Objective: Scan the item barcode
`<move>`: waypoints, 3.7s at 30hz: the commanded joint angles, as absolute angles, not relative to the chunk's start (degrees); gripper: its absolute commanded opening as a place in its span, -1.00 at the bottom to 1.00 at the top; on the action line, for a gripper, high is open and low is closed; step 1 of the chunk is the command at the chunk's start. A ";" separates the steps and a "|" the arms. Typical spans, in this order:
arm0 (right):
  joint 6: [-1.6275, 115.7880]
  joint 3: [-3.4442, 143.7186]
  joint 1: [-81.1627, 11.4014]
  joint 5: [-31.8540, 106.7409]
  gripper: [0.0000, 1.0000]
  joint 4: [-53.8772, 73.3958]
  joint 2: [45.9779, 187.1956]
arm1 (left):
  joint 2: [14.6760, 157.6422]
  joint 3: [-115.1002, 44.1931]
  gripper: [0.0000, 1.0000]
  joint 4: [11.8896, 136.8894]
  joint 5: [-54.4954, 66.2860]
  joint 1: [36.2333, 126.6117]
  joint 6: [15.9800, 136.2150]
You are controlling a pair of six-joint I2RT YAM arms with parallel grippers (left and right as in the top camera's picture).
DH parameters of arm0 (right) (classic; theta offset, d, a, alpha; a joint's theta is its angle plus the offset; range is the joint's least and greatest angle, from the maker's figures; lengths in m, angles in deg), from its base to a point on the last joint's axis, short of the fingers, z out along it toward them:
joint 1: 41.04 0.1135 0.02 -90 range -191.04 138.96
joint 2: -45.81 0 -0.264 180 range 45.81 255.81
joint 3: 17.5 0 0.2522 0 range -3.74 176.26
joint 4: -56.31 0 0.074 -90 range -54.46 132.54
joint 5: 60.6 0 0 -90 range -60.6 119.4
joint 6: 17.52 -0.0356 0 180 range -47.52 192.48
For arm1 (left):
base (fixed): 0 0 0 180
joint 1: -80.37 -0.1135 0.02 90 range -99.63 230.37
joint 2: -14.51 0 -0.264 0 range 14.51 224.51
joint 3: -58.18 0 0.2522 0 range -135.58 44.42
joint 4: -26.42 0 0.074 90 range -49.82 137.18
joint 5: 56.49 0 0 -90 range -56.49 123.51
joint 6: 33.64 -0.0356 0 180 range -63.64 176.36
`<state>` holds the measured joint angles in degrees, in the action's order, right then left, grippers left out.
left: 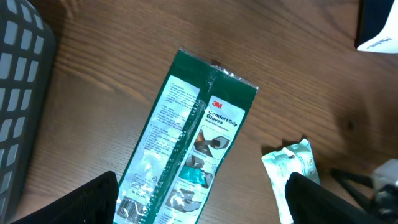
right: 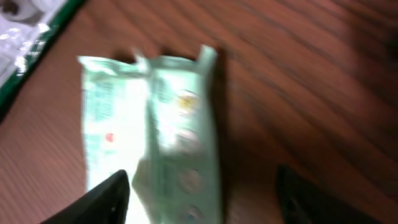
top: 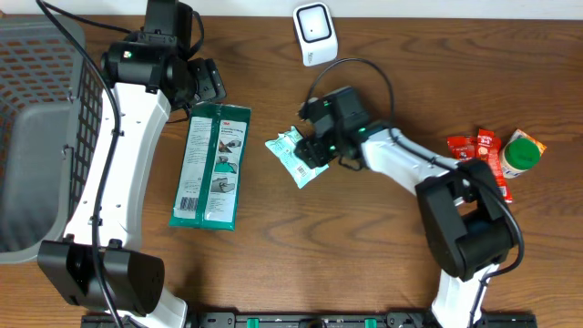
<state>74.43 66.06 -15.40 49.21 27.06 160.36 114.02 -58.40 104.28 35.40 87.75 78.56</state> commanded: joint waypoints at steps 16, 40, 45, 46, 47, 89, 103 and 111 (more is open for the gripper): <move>72.88 71.39 -15.66 59.22 0.49 21.62 157.40 | 113.47 -58.64 0.72 104.41 36.12 87.55 77.81; 72.05 71.48 -10.78 25.39 0.58 19.87 160.40 | 113.47 -58.64 0.72 104.41 36.12 87.55 77.81; 72.05 71.48 -12.20 25.85 0.59 16.61 156.36 | 113.47 -58.64 0.72 104.41 36.12 87.55 77.81; 72.05 71.48 -12.36 25.87 0.61 15.91 155.37 | 113.47 -58.64 0.72 104.41 36.12 87.55 77.79; 72.07 71.48 -12.47 25.87 0.63 15.28 154.56 | 113.47 -58.64 0.72 104.41 36.12 87.55 77.79; 71.22 73.10 -20.71 55.40 0.59 1.79 158.43 | 113.47 -58.64 0.72 104.41 36.12 87.55 77.81; 61.85 73.08 -21.60 44.67 0.67 15.41 158.04 | 113.47 -58.64 0.72 104.41 36.12 87.55 77.81; 61.78 73.08 -21.58 44.21 0.68 19.23 160.38 | 113.47 -58.64 0.72 104.41 36.12 87.55 77.81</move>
<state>62.96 72.07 -20.88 45.54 19.04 159.77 114.02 -58.40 104.28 35.40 87.75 78.56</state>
